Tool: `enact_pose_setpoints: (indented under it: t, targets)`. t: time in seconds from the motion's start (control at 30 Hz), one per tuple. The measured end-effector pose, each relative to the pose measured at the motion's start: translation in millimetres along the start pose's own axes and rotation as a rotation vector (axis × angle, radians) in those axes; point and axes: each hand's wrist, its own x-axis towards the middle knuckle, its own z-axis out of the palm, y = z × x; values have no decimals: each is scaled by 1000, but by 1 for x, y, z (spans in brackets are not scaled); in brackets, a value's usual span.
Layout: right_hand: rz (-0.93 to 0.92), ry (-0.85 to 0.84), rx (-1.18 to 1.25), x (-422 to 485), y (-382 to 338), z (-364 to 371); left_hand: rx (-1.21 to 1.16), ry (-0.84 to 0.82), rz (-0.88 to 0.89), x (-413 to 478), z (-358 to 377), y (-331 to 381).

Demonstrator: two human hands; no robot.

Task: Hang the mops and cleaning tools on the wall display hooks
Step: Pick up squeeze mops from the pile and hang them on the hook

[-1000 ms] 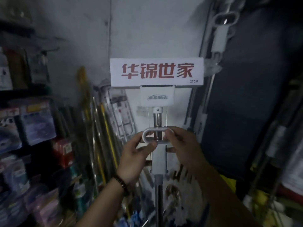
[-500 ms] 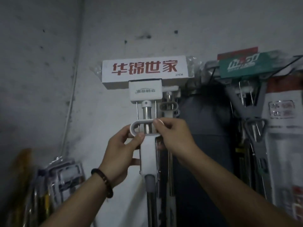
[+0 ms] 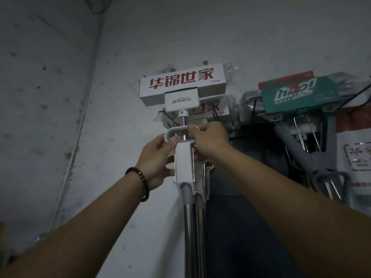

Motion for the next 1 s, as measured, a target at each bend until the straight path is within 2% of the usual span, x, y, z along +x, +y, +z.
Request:
enact_pose_setpoints:
  t: [0.27,0.63,0.8,1.0]
  targets:
    - [95,41,-61,16,31,10,7,-15,-80,26,-2,-37]
    - [52,31,-196,9,48,22,-50,-59,-173,28,-17,-52]
    - [34,79,-208,6,54,19,-88,-68,-155,27,-13,-60]
    - [85,15,-289,0,52,18,-79,-100,-201,25,-19,-57]
